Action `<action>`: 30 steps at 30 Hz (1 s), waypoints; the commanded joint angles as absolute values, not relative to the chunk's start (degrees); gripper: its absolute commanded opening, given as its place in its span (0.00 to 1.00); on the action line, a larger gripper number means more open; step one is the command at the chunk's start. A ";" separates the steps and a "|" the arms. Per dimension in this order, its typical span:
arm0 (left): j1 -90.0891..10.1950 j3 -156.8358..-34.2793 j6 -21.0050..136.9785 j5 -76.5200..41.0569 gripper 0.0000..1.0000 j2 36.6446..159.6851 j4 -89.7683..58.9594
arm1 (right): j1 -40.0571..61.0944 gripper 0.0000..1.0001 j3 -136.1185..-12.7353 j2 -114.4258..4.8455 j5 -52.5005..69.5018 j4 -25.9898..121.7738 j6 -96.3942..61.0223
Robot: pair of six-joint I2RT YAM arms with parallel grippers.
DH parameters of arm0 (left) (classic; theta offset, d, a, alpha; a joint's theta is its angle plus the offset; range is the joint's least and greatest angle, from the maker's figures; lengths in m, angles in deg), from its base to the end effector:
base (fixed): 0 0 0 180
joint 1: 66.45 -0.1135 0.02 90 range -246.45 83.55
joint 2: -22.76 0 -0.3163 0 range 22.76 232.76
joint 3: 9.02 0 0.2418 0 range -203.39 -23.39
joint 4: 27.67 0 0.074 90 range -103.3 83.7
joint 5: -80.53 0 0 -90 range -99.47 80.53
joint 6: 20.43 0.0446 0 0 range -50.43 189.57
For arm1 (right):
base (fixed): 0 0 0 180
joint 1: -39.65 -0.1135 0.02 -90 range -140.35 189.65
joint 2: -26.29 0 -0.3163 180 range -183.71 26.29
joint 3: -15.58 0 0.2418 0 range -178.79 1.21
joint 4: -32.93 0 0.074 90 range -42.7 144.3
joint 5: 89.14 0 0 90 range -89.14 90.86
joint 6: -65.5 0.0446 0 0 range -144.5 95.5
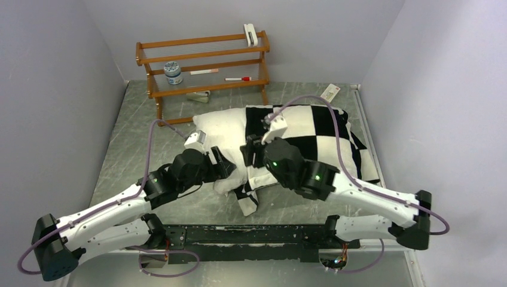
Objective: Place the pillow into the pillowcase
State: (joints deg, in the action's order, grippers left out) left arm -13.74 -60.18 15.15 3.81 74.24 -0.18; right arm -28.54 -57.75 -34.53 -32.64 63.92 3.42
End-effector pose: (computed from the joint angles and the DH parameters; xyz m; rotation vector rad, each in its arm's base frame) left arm 0.1103 -0.1280 0.3048 -0.1845 2.1650 -0.9019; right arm 0.0999 0.1833 0.4068 -0.2591 1.8657 0.6157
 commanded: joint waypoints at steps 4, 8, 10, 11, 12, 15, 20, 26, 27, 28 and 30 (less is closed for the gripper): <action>-17.51 -68.12 23.26 12.37 0.84 74.93 14.24 | -15.52 0.56 -72.70 -50.03 -34.37 61.61 -9.47; -27.19 -72.46 27.41 6.76 0.86 78.54 16.30 | -10.74 0.58 -78.46 -57.92 -29.17 61.24 -13.03; -33.71 -73.65 29.88 3.72 0.87 79.61 15.43 | -8.18 0.60 -80.78 -61.42 -24.97 61.97 -12.33; -36.06 -74.19 30.71 2.40 0.87 80.08 14.67 | -7.25 0.60 -82.22 -62.88 -23.59 62.35 -11.79; -38.05 -74.53 31.47 0.89 0.87 80.56 13.59 | -6.61 0.61 -82.76 -64.39 -22.93 62.23 -11.67; -42.43 -75.58 32.79 -3.40 0.88 83.47 9.81 | -5.07 0.61 -84.75 -68.21 -21.60 62.57 -11.40; -43.76 -77.92 35.19 -8.20 0.91 90.23 6.60 | -2.38 0.61 -87.62 -72.64 -21.24 63.49 -12.23; -43.86 -74.86 33.59 -9.94 0.91 94.28 -0.44 | -1.24 0.62 -92.85 -78.00 -21.69 65.94 -13.42; -43.86 -74.55 33.08 -10.44 0.91 95.25 -1.15 | -1.23 0.62 -93.84 -79.00 -22.27 66.76 -13.60; -43.86 -74.04 32.64 -11.54 0.92 96.20 -2.21 | -1.22 0.62 -94.55 -79.89 -22.89 67.36 -13.79; -43.86 -72.22 31.47 -12.99 0.95 98.14 -6.83 | -1.15 0.62 -95.59 -81.52 -24.15 67.45 -14.47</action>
State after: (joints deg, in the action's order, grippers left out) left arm -43.53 -75.18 32.92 -7.97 94.90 2.40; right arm -1.28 -92.64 -78.57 -21.90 65.47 -12.58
